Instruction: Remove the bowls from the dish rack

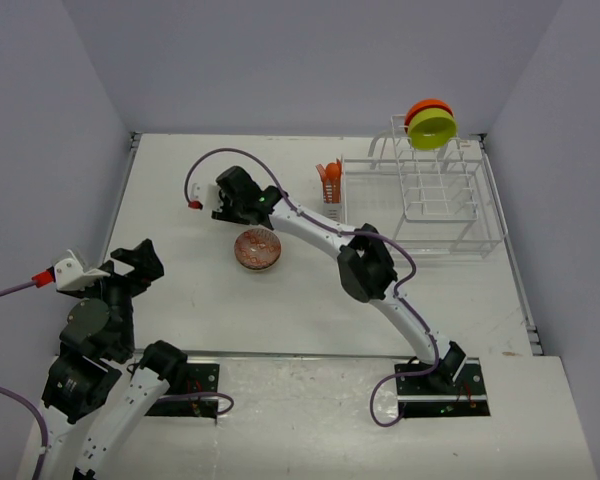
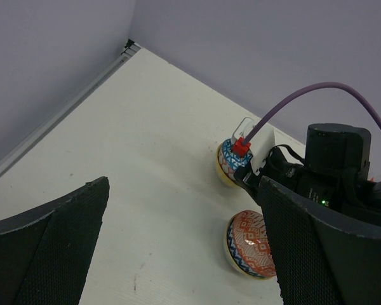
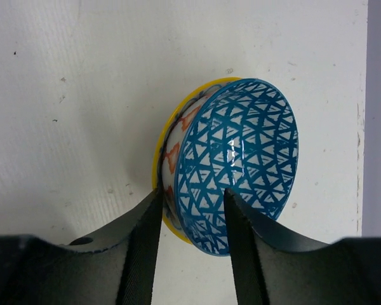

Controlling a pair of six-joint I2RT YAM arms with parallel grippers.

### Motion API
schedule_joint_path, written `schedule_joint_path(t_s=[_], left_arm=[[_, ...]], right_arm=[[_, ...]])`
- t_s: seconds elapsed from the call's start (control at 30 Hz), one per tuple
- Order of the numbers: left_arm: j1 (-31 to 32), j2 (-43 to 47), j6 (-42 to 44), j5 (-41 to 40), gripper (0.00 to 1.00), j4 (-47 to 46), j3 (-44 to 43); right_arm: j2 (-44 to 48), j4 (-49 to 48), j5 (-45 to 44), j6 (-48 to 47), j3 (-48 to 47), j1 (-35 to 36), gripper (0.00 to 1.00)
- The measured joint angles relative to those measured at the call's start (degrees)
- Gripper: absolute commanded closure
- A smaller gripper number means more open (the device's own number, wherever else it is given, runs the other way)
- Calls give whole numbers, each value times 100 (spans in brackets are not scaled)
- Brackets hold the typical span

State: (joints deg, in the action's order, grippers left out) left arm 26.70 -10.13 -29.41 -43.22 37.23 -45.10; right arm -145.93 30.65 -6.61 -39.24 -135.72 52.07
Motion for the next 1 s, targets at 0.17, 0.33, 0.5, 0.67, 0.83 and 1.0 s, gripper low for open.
schedule_joint_path(t_s=[0.17,0.33,0.5,0.67,0.83,1.0], left_arm=[[0,0,0,0,0,-2,0],[0,0,0,0,0,-2,0],[0,-9,0,0,0,0,0],[0,-22,0,-4,0,-2,0],[0,-79,0,-4,0,2,0],[0,-85,-2,-7,0,2,0]], right_arm=[[177,-168,28,267,240,0,50],[776,-155,162,581,533,26,48],[1808,-223,203,942,702,70,48],[3434,-503,39,2059,1547,15,39],[5486,-898,361,4033,2900,-883,29],[7040,-1495,643,6083,4406,-3383,1]])
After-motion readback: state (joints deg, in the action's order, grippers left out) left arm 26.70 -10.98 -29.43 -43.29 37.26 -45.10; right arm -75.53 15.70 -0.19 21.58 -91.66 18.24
